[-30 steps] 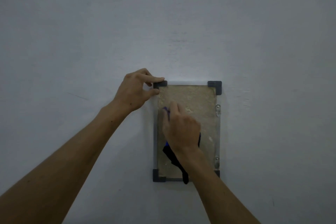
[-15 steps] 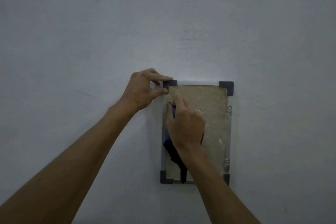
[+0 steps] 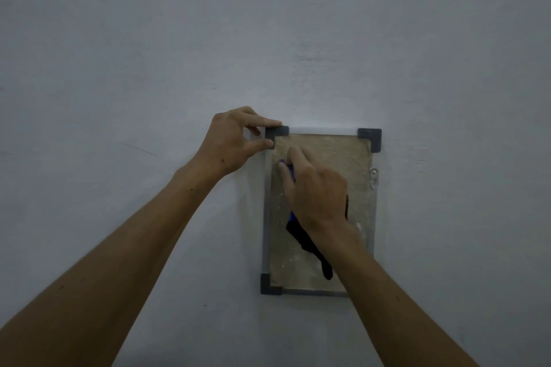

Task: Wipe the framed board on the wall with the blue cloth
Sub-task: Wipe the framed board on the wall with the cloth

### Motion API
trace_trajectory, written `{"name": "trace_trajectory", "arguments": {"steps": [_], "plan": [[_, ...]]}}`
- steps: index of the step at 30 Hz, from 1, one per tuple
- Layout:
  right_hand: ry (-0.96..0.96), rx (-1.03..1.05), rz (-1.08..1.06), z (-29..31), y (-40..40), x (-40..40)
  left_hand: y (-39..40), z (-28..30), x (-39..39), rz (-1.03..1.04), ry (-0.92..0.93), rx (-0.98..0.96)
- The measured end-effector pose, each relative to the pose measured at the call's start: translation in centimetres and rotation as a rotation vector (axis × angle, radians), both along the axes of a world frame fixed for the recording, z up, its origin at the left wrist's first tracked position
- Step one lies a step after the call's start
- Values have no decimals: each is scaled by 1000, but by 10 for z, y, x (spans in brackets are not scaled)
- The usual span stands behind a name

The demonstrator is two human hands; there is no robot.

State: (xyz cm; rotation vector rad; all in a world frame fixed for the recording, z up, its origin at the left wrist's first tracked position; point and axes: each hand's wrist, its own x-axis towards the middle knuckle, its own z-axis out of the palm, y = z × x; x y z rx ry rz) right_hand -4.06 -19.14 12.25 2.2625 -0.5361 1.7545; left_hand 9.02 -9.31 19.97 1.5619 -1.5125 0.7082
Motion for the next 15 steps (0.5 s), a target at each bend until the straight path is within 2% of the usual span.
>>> {"name": "trace_trajectory", "arguments": {"steps": [2, 4, 6, 11, 13, 15], "plan": [[21, -17, 42, -2, 2, -1, 0, 0, 0, 9, 5, 2], [163, -43, 77, -19, 4, -4, -1, -1, -1, 14, 14, 2], [236, 31, 118, -35, 2, -8, -1, -3, -4, 32, 12, 1], [-63, 488, 394, -50, -3, -27, 10, -14, -18, 138, -38, 62], [-115, 605, 446, -53, -2, -34, 15, -26, -31, 233, -88, 113], [-138, 733, 497, -53, -2, -40, 20, -42, -45, 248, -81, 40]]}}
